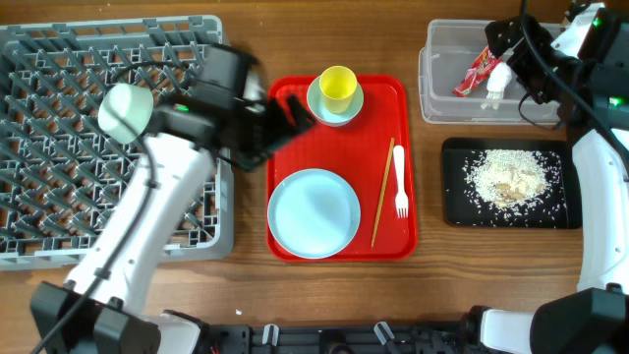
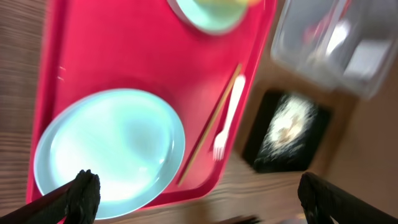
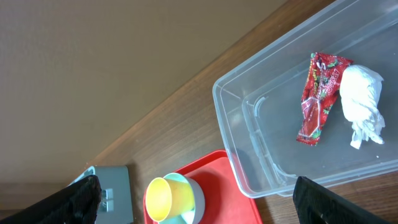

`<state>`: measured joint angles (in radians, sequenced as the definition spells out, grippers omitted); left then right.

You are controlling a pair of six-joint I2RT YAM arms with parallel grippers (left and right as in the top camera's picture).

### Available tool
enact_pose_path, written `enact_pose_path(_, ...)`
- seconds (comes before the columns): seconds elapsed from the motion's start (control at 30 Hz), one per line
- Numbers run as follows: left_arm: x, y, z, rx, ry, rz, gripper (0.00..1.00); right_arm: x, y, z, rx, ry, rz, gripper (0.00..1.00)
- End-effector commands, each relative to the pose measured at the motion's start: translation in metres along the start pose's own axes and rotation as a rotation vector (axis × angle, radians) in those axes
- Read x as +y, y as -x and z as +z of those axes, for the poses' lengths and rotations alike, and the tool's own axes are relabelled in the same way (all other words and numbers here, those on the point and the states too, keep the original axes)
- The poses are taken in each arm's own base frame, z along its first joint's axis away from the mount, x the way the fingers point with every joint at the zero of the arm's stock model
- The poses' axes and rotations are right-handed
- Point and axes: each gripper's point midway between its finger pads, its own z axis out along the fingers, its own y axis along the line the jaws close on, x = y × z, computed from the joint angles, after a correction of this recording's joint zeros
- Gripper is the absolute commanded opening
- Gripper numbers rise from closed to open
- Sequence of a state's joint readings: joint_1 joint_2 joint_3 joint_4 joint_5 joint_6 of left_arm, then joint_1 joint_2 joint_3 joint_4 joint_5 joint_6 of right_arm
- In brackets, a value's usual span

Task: Sort waste into correct bins and load items into the dishwasher rack
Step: 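Reach the left gripper over the tray toward the yellow cup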

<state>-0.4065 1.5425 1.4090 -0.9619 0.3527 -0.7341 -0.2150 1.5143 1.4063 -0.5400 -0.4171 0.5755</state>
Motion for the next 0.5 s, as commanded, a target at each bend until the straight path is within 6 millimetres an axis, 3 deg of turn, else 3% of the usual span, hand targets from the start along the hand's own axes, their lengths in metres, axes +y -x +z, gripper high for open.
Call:
enact_pose_path(0.0, -0.010, -0.017, 0.006, -0.100, 0.121, 0.182, 1.00, 0.001, 0.004, -0.006, -0.022, -0.006, -0.001, 1.00)
enact_pose_path(0.1, -0.016, -0.028, 0.011, -0.124, 0.158, 0.233, 1.00, 0.001, 0.004, -0.006, -0.022, -0.006, -0.002, 1.00)
enact_pose_path(0.2, -0.017, -0.025, 0.010, -0.148, 0.153, 0.164, 1.00, 0.001, 0.004, -0.006, -0.022, -0.006, -0.001, 1.00)
enact_pose_path(0.23, -0.020, -0.020, 0.010, -0.163, 0.137, 0.157, 1.00, 0.001, 0.004, -0.006, -0.022, -0.006, -0.001, 1.00)
enact_pose_path(0.3, -0.036, -0.006, 0.008, -0.218, 0.074, 0.189, 0.87, 0.001, 0.004, -0.006, -0.022, -0.006, -0.001, 1.00)
enact_pose_path(0.33, -0.043, 0.001, 0.008, -0.243, 0.050, 0.220, 0.86, 0.001, 0.004, -0.006, -0.022, -0.006, -0.001, 1.00)
enact_pose_path(0.47, -0.049, 0.030, -0.001, -0.275, 0.032, 0.281, 0.95, 0.001, 0.004, -0.006, -0.022, -0.006, -0.001, 1.00)
